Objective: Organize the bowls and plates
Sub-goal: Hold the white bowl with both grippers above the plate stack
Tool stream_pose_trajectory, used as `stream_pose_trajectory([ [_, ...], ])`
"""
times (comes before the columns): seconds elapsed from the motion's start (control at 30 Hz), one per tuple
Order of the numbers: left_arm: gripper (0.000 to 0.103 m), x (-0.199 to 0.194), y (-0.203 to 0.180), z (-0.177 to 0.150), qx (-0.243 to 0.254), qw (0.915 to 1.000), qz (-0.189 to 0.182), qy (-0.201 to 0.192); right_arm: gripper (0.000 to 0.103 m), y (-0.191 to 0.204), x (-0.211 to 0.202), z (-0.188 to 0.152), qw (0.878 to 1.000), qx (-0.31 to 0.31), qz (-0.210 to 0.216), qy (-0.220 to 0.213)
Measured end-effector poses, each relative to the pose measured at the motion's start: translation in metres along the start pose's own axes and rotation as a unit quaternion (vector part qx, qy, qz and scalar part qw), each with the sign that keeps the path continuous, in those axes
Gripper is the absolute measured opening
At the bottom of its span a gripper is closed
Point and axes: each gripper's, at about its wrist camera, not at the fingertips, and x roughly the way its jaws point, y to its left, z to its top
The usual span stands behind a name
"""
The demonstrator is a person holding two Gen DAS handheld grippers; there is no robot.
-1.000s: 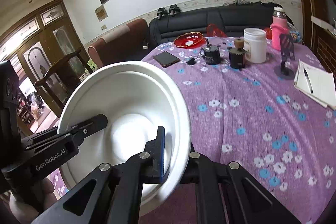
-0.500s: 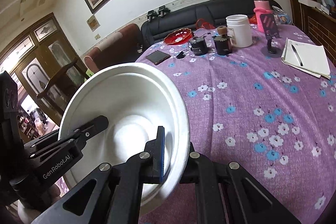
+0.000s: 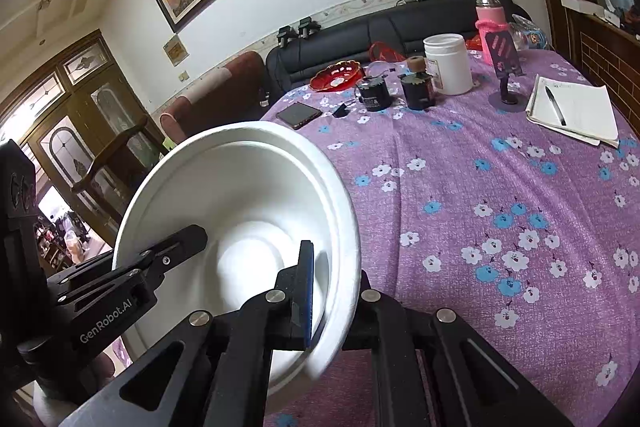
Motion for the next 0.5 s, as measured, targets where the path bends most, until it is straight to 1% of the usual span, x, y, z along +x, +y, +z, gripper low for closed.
stream_pose_trajectory([
  [0.27, 0.009, -0.012, 0.025, -0.001, -0.022, 0.9997, 0.005, -0.009, 0.009, 0.032, 0.004, 0.003, 0.999, -0.035, -0.005, 0.003],
  [0.5, 0.011, -0.029, 0.066, 0.000, -0.061, 0.9976, 0.026, -0.021, 0.009, 0.081, 0.018, 0.011, 0.996, -0.087, 0.000, 0.016],
])
